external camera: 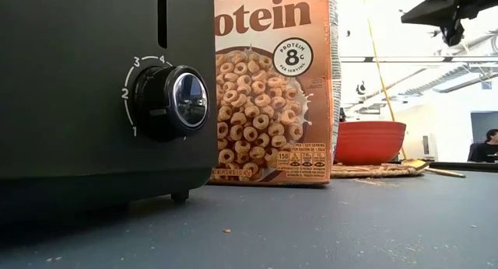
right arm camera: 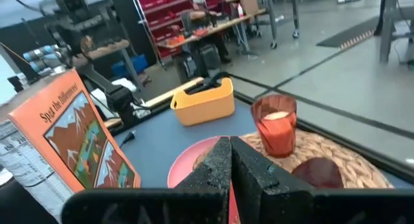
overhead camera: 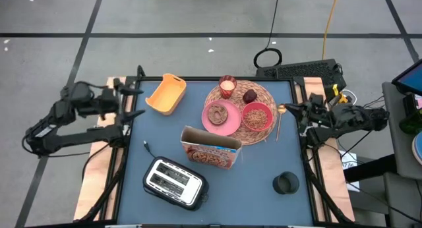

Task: Arrange a breakfast setting
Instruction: Return to Home Position

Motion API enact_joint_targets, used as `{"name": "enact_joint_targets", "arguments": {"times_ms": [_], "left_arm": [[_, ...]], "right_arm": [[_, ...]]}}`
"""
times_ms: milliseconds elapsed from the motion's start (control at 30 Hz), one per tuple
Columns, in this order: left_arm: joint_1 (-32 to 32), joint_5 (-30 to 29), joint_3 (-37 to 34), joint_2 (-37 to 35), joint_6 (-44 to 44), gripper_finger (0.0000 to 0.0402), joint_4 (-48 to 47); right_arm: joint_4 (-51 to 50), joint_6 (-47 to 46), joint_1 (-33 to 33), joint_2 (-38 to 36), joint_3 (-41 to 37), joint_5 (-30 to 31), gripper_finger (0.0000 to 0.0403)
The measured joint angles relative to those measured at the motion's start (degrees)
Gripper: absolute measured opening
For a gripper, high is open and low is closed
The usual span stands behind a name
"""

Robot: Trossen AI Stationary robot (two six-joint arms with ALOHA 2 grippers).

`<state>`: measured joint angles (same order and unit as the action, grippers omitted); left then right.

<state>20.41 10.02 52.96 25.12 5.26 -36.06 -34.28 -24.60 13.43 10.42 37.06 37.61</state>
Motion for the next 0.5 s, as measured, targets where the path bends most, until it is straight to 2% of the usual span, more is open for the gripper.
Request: {"name": "enact_joint_targets", "arguments": {"times_ms": [133,300,500], "left_arm": [[-0.62,0.01,-5.83,-7.75,-2.17,0.0363,0.79],[-0.62,-0.09,-15.66,-16.80,-4.43,0.0363,6.31],[-0.60,-0.12,-24.01,-24.84,-5.36,0.0363,9.33]], "right_arm": [[-0.23,2.27,0.00,-2.35,0.00,-0.09,0.0000],[-0.26,6.32,0.00,-3.94,0.00,-0.23,0.0000],[-0.47,9.70,0.00,-5.20,0.00,-0.34,0.0000]]}}
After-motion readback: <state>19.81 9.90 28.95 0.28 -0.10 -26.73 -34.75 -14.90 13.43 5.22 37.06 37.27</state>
